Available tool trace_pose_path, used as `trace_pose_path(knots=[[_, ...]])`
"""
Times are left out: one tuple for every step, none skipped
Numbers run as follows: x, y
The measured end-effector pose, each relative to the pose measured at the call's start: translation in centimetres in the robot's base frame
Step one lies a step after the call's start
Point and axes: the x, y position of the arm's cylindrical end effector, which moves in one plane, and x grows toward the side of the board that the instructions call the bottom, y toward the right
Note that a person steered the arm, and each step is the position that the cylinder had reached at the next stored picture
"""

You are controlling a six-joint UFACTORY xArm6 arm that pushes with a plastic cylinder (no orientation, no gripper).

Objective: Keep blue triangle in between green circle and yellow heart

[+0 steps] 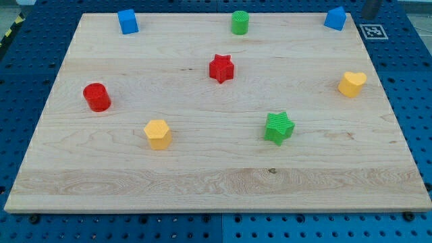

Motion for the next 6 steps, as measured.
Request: trace_pose_path(knots=[[0.1,0.0],[1.0,0.0],[2.9,0.0],[2.3,0.0],[-1.1,-1.4],[-1.3,-2.6]])
